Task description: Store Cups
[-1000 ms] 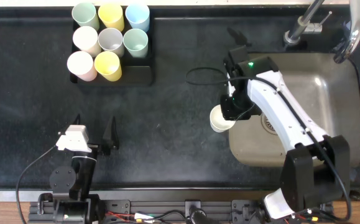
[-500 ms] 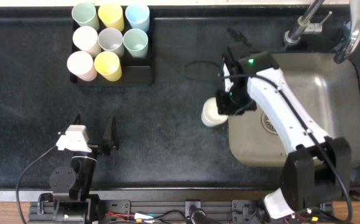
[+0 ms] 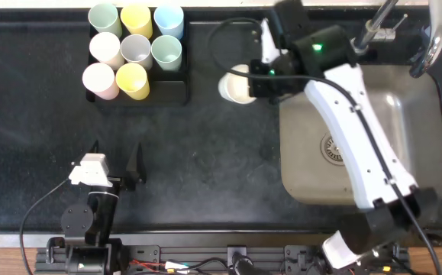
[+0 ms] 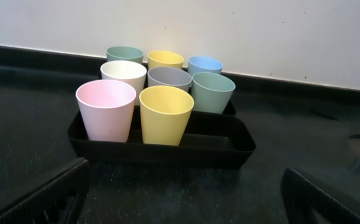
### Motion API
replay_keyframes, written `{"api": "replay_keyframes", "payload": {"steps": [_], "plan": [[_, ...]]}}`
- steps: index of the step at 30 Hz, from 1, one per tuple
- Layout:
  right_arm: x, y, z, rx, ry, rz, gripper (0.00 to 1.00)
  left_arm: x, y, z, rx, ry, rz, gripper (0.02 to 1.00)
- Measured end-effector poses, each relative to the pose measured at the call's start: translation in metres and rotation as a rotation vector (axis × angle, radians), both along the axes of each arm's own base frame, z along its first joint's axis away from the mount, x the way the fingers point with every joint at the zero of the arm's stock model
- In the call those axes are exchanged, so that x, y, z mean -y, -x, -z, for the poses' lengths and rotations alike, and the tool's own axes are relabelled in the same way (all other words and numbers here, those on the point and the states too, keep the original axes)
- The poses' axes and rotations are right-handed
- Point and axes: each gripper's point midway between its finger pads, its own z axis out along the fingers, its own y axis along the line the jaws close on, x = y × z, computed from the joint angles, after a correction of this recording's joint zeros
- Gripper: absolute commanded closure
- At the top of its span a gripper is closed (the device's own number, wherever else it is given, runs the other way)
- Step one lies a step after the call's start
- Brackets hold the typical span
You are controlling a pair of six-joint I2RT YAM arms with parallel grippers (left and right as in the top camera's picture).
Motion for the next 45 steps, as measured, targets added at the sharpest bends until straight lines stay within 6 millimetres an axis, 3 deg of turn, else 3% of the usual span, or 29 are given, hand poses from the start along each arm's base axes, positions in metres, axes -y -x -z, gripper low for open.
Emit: {"api": "replay_keyframes", "payload": {"steps": [11,22,28,37,45], "plan": [[-0.08,-0.031,0.024,-0.039,-0.009,-0.101,0.958,0.0,0.0,0.0,0.0,0.0,0.0,0.018],[-0.128,-0.045,0.044,-0.034,-0.073,-0.091,0.961,0.0,0.0,0.0,0.0,0.0,0.0,0.018],[-0.143,-0.057,0.044,-0.005,-0.125,-0.041,0.961,0.0,0.0,0.0,0.0,0.0,0.0,0.02],[-0.16,-0.052,0.087,-0.106,-0.11,-0.015,0.958,0.0,0.0,0.0,0.0,0.0,0.0,0.023],[-0.161,-0.055,0.091,-0.115,-0.115,0.009,0.958,0.0,0.0,0.0,0.0,0.0,0.0,0.018]]}}
